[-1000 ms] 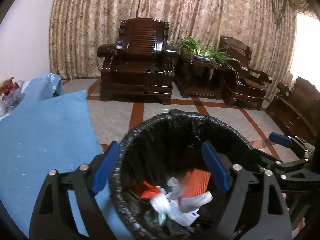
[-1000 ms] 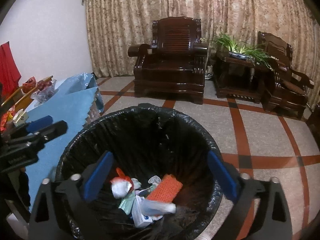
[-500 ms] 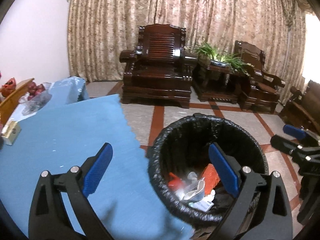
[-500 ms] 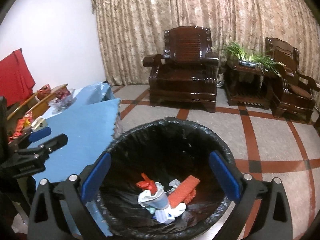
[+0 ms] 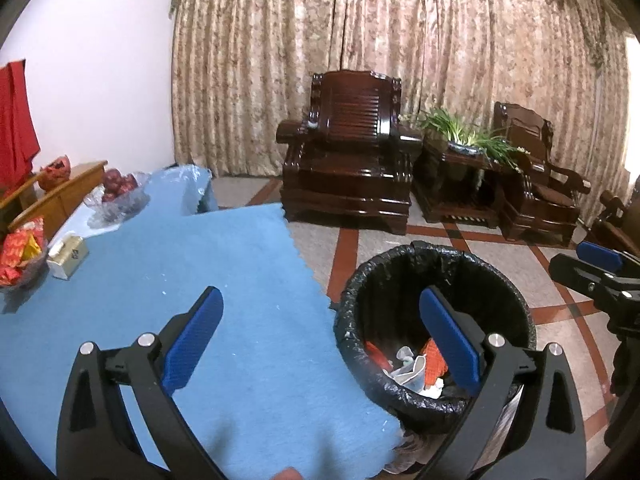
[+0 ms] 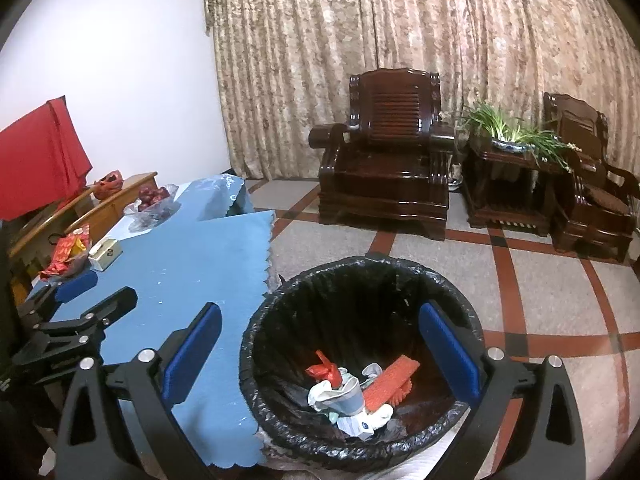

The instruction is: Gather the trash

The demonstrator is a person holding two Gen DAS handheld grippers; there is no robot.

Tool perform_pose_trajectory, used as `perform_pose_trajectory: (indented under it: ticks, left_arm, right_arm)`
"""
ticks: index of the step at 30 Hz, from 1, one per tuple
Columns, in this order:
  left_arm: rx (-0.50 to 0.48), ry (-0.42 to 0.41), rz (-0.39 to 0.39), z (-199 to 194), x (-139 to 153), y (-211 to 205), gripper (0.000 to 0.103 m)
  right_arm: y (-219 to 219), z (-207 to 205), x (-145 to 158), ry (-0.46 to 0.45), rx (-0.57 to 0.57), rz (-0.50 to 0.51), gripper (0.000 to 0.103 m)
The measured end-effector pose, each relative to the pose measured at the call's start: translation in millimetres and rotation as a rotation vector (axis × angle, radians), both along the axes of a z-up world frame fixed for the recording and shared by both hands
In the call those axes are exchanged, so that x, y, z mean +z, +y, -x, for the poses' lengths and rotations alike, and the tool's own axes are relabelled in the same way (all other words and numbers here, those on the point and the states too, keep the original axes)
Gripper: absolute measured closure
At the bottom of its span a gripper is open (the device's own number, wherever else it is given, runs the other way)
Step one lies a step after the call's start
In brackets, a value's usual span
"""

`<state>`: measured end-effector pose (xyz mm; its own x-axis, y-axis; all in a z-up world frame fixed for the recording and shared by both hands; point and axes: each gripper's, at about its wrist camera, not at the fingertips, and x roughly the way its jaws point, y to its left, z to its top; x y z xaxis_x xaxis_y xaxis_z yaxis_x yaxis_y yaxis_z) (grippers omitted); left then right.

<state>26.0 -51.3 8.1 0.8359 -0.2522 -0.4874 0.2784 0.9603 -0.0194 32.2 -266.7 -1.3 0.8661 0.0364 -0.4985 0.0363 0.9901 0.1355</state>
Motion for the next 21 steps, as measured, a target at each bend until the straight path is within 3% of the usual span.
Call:
perform_pose_trajectory:
  ticks: [21]
  left_arm:
    - [0.038, -0.073, 0.029, 39.0, 28.1, 11.8, 0.007]
  right_arm:
    - [23.1, 23.6, 14.7, -0.058, 0.035, 0.047, 0.006]
